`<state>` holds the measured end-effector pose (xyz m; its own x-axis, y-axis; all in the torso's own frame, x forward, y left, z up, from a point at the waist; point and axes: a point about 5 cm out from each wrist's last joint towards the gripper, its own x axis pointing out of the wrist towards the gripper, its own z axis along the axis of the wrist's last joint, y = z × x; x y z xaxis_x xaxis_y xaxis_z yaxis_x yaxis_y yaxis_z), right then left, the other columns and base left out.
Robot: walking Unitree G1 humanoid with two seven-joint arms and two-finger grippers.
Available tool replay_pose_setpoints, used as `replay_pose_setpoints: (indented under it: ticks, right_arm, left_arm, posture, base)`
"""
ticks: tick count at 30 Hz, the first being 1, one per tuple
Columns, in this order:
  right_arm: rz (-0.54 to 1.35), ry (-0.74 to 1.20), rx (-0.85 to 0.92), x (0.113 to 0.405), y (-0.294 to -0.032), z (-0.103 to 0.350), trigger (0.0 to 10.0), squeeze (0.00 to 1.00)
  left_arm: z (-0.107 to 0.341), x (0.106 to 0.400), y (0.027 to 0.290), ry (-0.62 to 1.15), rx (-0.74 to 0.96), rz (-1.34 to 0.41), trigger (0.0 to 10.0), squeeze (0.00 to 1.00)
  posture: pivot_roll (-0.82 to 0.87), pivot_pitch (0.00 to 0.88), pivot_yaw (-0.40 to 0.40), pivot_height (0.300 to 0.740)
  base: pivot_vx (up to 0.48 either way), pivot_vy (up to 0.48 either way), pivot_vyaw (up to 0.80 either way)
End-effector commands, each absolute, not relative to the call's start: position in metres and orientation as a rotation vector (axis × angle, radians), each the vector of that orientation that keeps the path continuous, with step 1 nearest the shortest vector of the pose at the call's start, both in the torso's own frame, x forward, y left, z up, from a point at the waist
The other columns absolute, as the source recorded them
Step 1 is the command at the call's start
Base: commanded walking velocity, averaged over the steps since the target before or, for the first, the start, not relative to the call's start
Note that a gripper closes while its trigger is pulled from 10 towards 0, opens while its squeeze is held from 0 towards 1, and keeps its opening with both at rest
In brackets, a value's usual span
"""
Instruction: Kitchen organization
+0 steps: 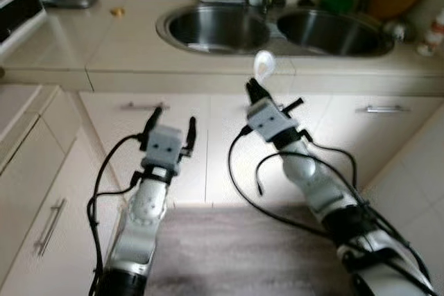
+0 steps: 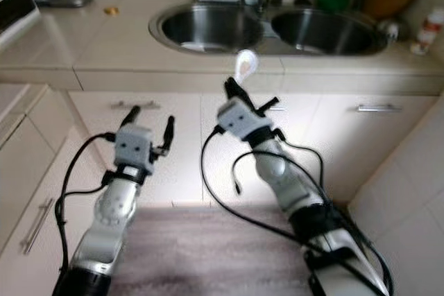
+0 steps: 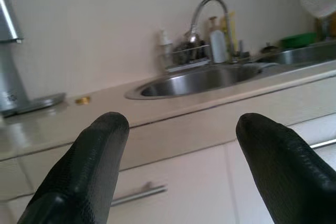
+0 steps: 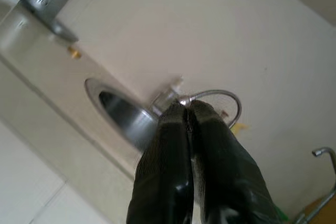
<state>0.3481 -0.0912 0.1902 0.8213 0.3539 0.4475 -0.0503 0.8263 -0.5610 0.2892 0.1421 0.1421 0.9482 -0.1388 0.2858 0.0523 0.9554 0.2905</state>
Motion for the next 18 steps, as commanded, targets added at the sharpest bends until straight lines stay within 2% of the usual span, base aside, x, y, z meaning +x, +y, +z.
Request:
replay_pose_setpoints:
  ticks: [1,18]
  right_arm:
    - [0.208,-0.583,-0.528,0.350,-0.090,0.197,10.0,0.00]
    - [0.039,-0.558,-0.472,0.359,-0.113,0.205,10.0,0.00]
  left_arm:
    - [0.147,0.290,0.143,-0.328,0.286,-0.093,10.0,0.00]
    - [0.147,0.289,0.144,-0.329,0.288,-0.094,10.0,0.00]
  posture:
    - [0.13,0.000,-0.077,0.740]
    - [0.13,0.000,-0.071,0.740]
  base:
    - [0.285,0.000,0.00]
    - [0.285,0.000,0.00]
